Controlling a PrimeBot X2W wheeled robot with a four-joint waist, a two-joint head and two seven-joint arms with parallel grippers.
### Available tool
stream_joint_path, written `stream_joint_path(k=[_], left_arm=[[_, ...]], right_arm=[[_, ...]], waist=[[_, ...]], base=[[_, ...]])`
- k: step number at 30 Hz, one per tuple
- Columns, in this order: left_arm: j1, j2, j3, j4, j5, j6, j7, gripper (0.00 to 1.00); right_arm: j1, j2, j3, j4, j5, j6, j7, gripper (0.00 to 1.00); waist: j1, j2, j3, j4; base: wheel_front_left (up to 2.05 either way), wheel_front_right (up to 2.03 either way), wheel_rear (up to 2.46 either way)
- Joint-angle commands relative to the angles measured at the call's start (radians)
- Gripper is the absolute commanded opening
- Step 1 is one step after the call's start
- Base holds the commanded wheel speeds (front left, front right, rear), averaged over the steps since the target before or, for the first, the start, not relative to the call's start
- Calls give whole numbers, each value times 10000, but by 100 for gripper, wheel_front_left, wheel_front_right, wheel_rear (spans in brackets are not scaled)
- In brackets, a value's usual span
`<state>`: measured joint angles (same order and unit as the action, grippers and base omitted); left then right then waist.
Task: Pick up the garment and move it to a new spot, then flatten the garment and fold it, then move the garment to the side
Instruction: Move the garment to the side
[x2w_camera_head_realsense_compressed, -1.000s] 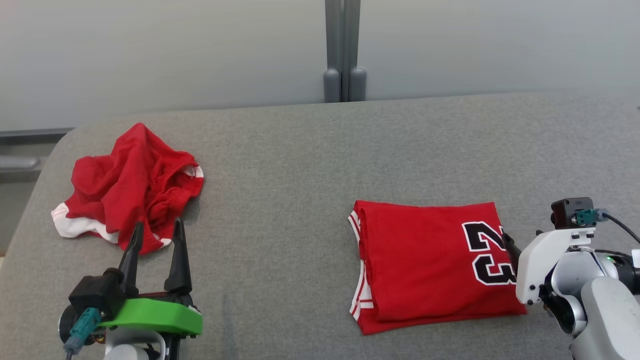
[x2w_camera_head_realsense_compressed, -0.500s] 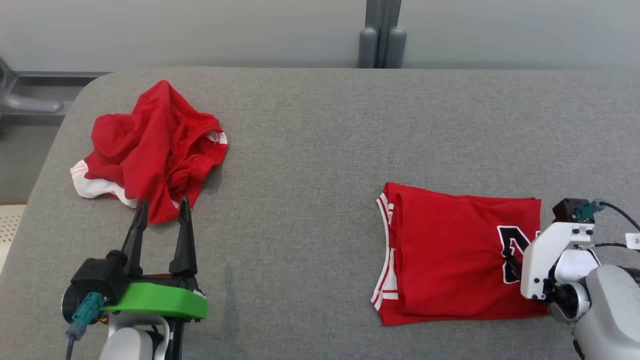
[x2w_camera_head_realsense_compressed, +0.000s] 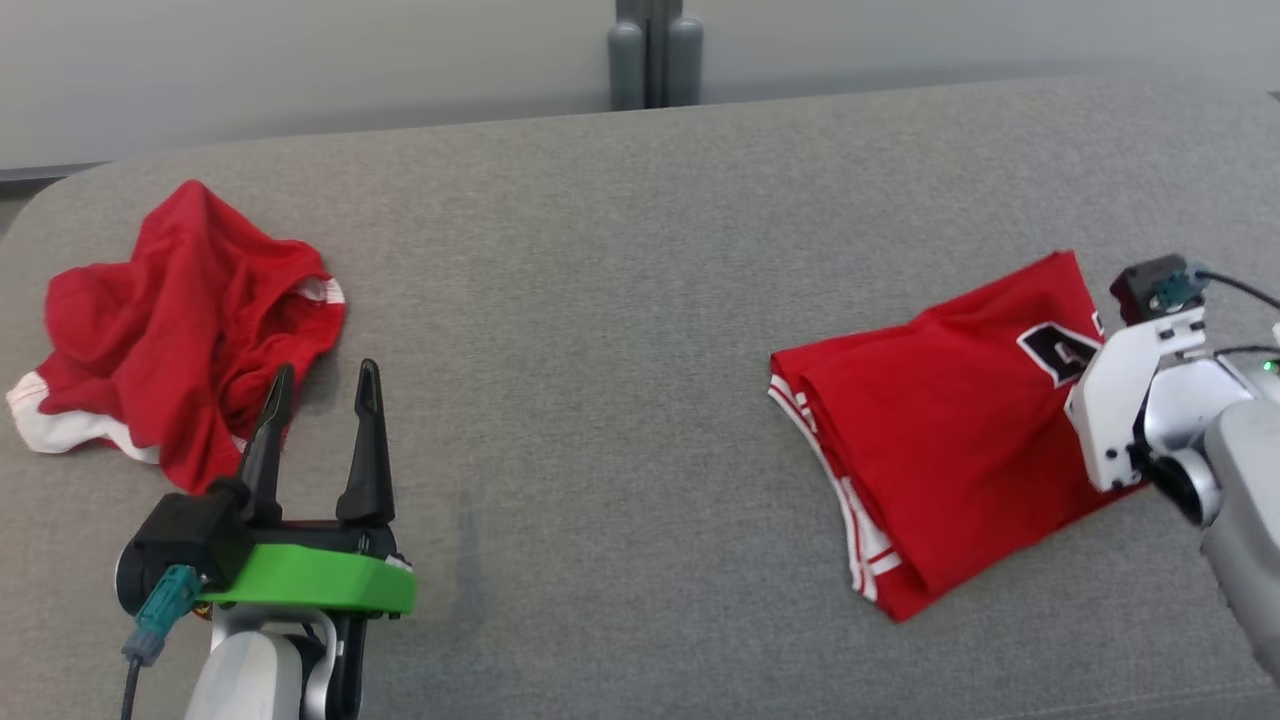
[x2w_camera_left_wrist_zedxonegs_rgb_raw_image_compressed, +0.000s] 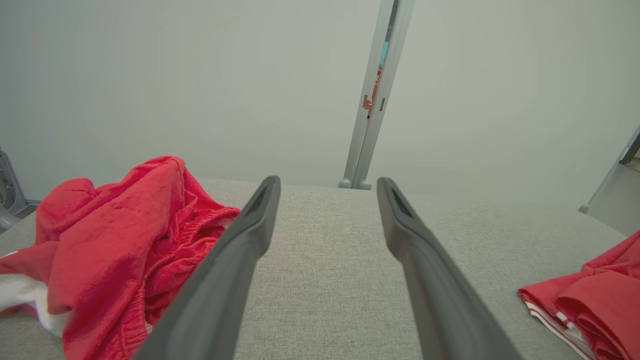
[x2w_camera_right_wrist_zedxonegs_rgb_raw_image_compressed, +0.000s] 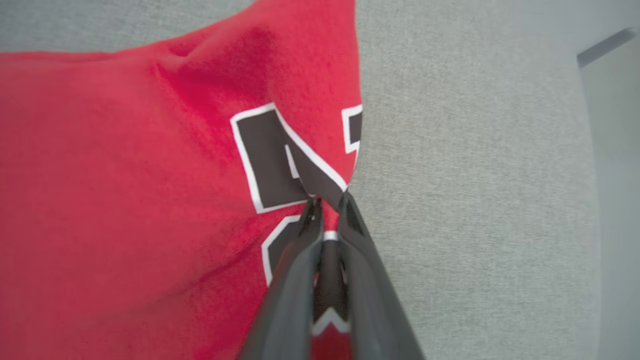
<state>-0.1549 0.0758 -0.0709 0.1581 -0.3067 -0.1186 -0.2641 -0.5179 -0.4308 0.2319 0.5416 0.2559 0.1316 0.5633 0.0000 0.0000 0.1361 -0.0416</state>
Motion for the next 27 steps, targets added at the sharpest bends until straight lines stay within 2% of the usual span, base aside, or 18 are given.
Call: stream_joint_path(k=[1,9,15,20,27], left_arm=[[-216,92,-21,-85,70,-29,1,100],[-819,455,-294,-625,304,-73,1,100],[-1178,804,-606,-1094,407,-100,37,100],[-1304,1094,-801,-1503,430,-99,247,100],[-1341,1293,-931,-2001,384,-102,553,100]], right_arm=[[-417,-256,160,10,-64,-20,-204,0],[-2137,-1244,530,814,-247,-20,-1594,0],[-3037,-1563,240,1720,-700,-20,-3119,0],[-3616,-1717,-132,2668,-1342,-20,-4192,0],[-4170,-1969,-1053,3467,-2656,-20,-5400,0]], waist=[[0,0,638,-824],[0,0,1803,-2075],[0,0,2555,-2756],[0,0,3015,-3033],[0,0,3404,-2992]], base=[[0,0,0],[0,0,0],[0,0,0],[0,0,0],[0,0,0]])
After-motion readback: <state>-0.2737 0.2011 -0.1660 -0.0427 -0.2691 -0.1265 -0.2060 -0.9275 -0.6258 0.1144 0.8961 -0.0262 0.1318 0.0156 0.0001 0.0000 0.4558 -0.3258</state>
